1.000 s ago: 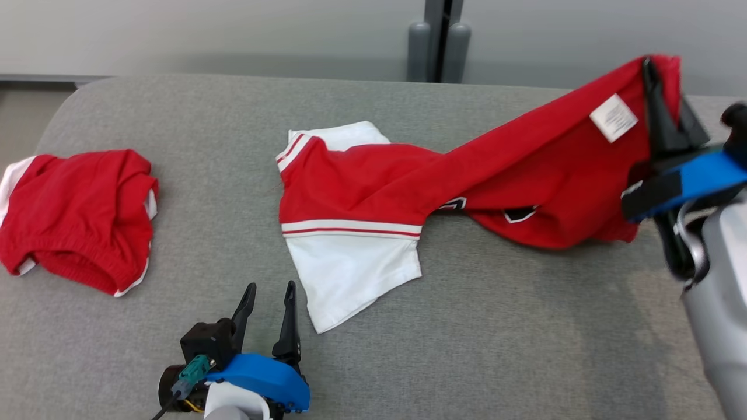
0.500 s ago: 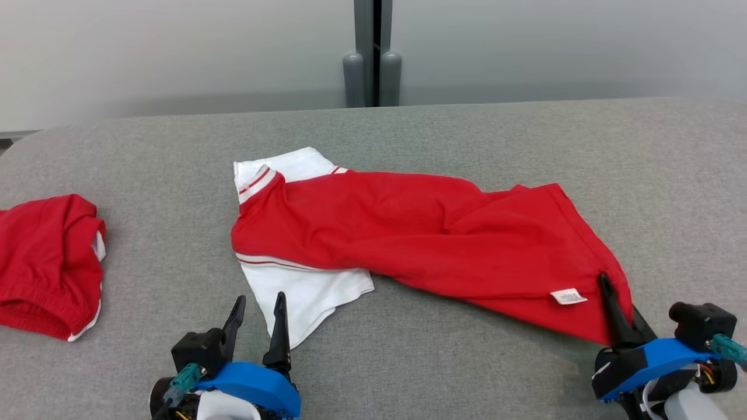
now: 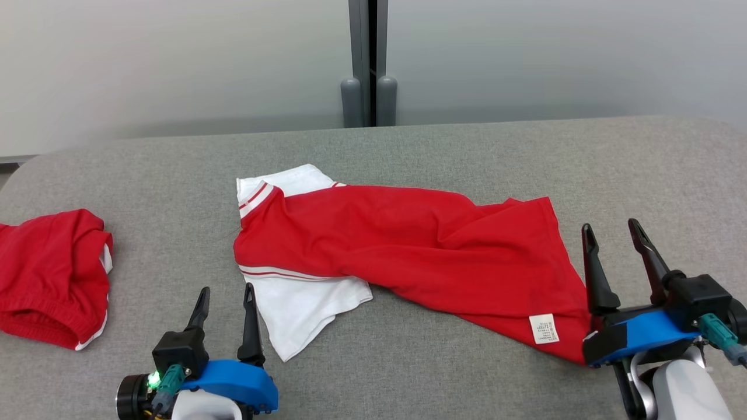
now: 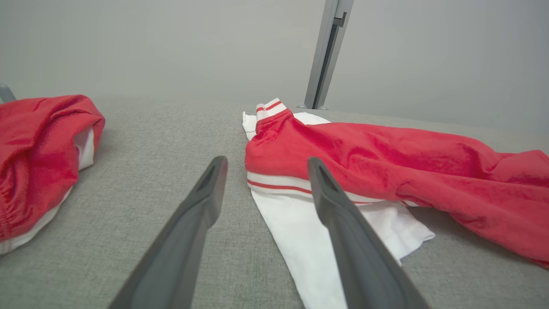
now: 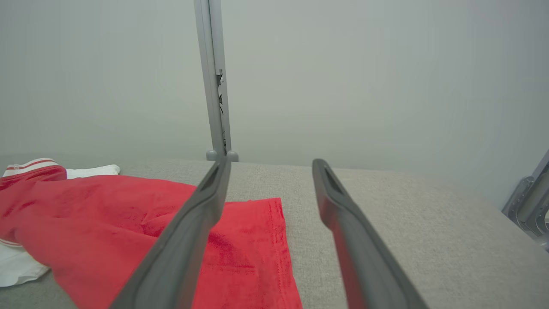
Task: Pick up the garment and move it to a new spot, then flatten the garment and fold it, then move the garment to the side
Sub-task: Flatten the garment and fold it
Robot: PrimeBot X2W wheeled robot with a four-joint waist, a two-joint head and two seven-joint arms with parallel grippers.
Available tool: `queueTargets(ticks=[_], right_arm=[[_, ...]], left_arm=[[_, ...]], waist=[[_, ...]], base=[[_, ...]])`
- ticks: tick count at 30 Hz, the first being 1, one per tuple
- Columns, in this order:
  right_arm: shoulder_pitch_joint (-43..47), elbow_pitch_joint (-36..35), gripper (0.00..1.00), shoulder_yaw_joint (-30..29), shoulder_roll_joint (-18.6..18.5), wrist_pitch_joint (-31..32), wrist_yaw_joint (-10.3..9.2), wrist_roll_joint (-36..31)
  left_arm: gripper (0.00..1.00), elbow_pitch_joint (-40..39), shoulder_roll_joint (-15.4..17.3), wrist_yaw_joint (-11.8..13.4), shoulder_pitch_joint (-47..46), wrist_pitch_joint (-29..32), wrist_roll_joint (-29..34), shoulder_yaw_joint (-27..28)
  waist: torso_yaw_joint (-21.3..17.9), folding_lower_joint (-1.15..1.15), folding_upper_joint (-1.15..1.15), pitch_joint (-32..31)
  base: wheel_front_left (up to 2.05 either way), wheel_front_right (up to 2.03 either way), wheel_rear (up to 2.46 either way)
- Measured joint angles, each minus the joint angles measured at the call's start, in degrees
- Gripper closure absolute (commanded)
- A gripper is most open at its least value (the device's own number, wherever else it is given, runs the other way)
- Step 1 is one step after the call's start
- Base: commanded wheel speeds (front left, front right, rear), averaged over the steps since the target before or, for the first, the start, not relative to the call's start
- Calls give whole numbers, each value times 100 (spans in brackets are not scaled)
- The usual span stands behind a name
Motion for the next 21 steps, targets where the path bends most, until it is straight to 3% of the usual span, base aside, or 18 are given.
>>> queueTargets(ticks=[4,10,21], right_arm=[[29,-151,0,31,124,-1,0,-257],[299,220,0,67,198,-1,0,-469],[669,599,0,168,204,0,0,-45]], left_arm=[[0,-140,-1,102,127,0,365,58],[0,-198,0,205,392,0,765,82],[0,-160,38,305,785,0,1063,189]], waist=[[19,0,0,-118],[23,0,0,-352],[-60,0,0,-697]], base=[[0,0,0],[0,0,0],[0,0,0]])
